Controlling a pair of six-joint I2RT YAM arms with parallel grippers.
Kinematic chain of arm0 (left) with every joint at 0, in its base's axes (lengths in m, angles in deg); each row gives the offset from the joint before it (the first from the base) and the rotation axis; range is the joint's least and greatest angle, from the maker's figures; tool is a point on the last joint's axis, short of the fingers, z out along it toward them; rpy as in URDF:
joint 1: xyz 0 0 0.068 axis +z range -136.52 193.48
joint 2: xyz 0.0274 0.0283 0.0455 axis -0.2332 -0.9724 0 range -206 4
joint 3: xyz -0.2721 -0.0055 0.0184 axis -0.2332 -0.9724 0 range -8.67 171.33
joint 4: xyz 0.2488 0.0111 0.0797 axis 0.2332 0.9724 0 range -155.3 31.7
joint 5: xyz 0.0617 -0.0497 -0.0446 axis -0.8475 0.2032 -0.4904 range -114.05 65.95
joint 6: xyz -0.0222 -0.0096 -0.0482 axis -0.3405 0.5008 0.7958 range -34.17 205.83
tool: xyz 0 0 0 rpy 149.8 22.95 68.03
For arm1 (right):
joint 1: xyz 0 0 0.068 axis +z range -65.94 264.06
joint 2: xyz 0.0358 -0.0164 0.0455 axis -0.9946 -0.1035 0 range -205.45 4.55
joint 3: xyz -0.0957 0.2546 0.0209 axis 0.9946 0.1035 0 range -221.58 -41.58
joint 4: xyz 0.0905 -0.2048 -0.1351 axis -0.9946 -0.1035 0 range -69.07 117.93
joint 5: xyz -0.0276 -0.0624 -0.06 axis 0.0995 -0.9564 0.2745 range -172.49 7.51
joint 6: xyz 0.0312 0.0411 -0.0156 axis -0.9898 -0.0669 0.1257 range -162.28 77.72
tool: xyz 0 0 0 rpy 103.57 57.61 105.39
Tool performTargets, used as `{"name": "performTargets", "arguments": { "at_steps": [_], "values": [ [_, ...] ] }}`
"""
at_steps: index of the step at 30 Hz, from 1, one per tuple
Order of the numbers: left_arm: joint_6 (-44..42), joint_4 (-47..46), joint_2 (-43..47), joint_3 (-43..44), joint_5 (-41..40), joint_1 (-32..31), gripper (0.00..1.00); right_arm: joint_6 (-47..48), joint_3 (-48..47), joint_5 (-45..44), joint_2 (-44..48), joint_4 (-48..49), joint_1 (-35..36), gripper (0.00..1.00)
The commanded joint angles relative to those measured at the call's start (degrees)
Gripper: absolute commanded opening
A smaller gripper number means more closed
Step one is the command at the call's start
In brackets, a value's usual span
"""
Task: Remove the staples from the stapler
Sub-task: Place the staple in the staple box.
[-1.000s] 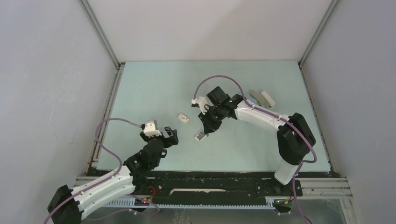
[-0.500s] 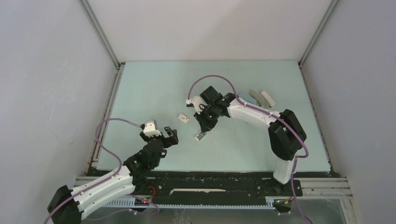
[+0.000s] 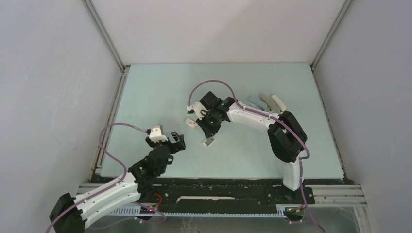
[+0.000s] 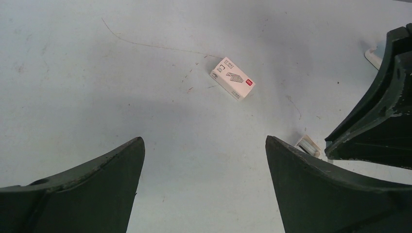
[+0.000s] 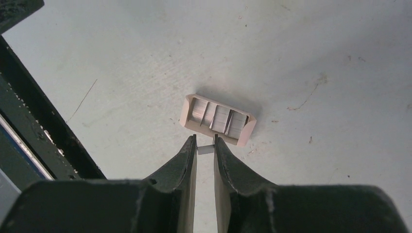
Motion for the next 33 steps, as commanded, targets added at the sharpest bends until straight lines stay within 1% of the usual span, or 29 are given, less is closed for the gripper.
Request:
{"name": "performTargets", "arguments": {
  "at_steps": [1, 19, 33],
  "values": [
    [0.27, -2.03, 0.43, -1.33, -1.72, 0.18, 1.00, 0.42, -3.50, -2.71, -1.78, -1.03, 1.41, 0.24],
    [0.30, -2.21, 0.54, -1.40, -1.81, 0.14, 1.00, 1.06, -4.55, -7.08, -4.90, -1.41, 1.98, 0.25],
    [0.26, -2.21, 0.36, -1.35, -1.90, 0.00, 1.00, 1.13, -5.17, -7.20, -5.88, -1.56, 1.92, 0.26]
  ]
}}
